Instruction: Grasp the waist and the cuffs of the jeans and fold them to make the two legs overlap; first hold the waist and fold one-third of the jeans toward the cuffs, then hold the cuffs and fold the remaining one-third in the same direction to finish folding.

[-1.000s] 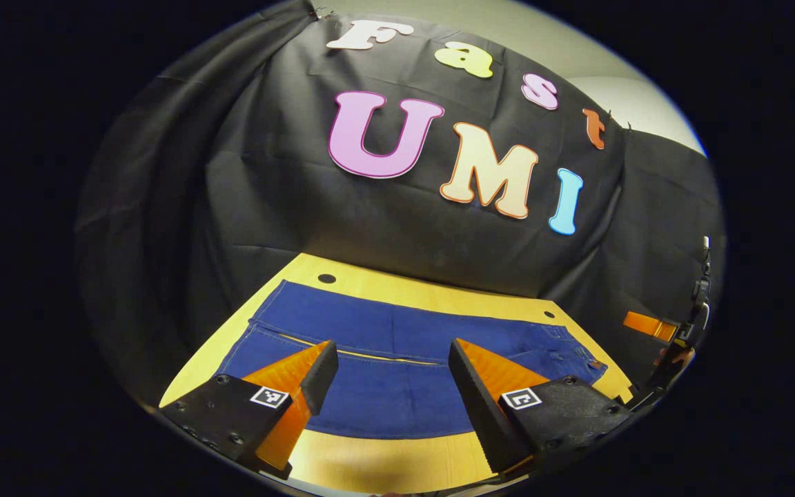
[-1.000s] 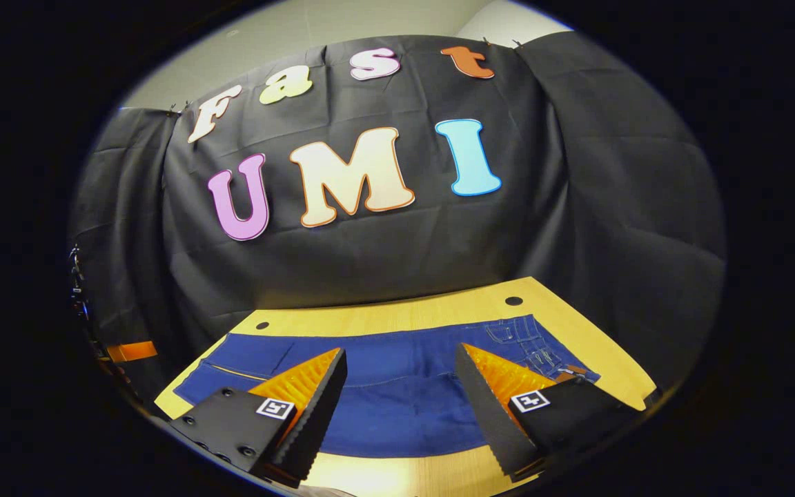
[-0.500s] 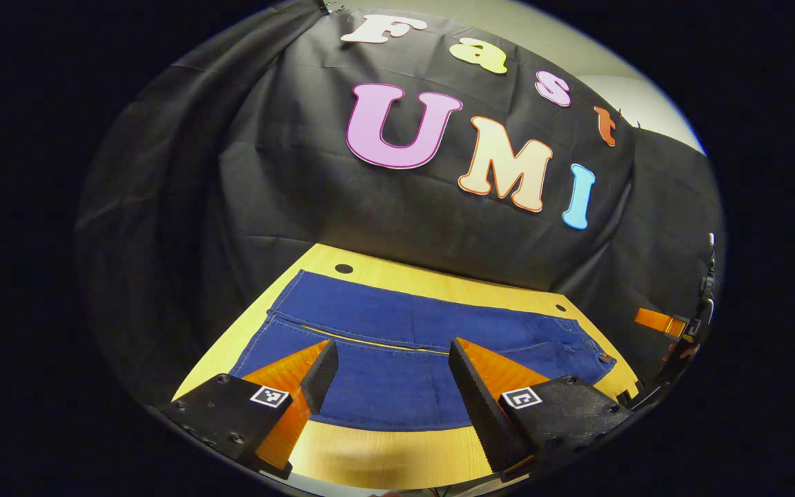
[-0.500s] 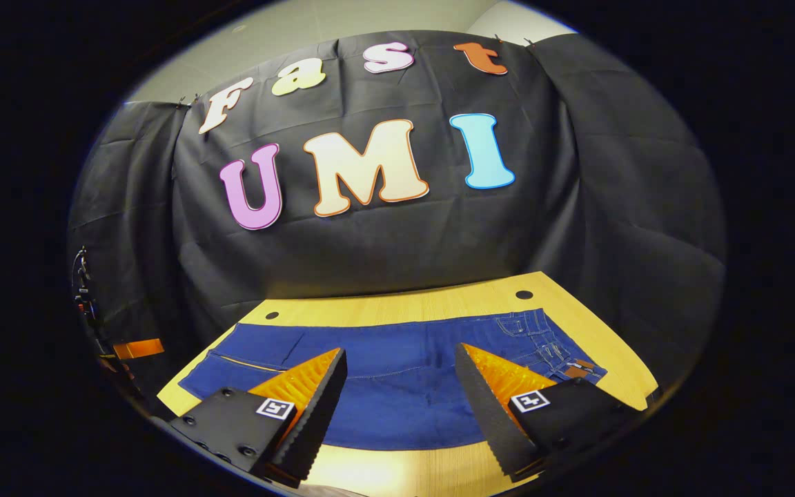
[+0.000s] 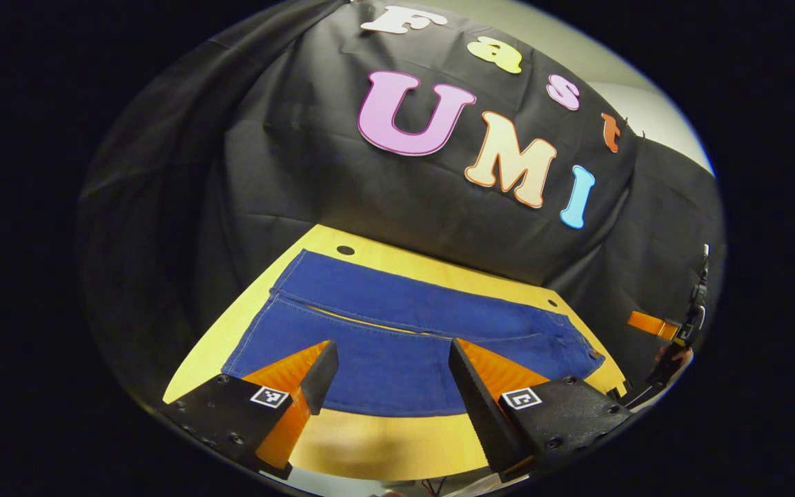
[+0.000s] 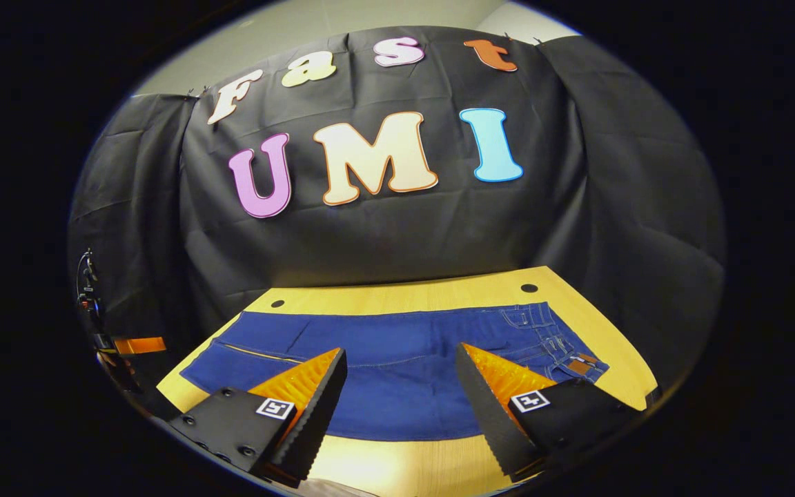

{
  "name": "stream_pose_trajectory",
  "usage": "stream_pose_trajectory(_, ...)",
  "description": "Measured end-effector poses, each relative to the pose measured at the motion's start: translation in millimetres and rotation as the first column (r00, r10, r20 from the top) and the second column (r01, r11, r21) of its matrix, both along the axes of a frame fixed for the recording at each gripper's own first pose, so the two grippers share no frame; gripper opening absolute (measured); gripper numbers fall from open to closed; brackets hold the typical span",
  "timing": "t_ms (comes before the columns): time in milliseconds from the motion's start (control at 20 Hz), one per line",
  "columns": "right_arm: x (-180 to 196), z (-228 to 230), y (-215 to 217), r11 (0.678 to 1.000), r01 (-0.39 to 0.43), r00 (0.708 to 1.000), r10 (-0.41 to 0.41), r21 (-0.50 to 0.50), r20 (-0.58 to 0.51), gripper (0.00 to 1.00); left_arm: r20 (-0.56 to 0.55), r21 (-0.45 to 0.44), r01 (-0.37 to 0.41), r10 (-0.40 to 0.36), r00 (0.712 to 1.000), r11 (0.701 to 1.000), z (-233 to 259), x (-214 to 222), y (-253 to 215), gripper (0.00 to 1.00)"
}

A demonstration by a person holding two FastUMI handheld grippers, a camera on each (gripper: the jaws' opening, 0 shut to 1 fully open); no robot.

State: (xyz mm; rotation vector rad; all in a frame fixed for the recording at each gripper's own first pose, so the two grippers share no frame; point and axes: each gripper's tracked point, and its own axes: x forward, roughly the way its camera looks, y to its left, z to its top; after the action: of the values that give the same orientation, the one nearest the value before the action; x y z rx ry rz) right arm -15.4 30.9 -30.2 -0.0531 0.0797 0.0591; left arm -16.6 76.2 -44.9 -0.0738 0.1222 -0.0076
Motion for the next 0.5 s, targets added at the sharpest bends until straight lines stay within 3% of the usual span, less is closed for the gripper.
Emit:
stream_pose_trajectory(250, -1.2, -9.8, 0.2, 1.000, -0.013, 0.999, 0.012, -0.028, -0.036, 0.98, -0.121, 0.046, -0.002, 0.008, 0.993, 0.999, -22.8, 5.5, 43.2, 0.96)
stream_pose_trajectory(400, -4.3, -18.1, -4.1, 0.998, -0.010, 0.998, 0.006, -0.054, -0.063, 0.98, -0.237, 0.177, 0.046, -0.003, 0.971, 0.983, -42.8, 3.0, 65.4, 0.96)
stream_pose_trajectory(500, -6.1, -19.8, -3.9, 1.000, -0.017, 0.997, 0.016, -0.017, -0.072, 0.98, -0.353, 0.261, 0.119, -0.020, 0.936, 0.958, -61.3, -0.5, 73.7, 0.96)
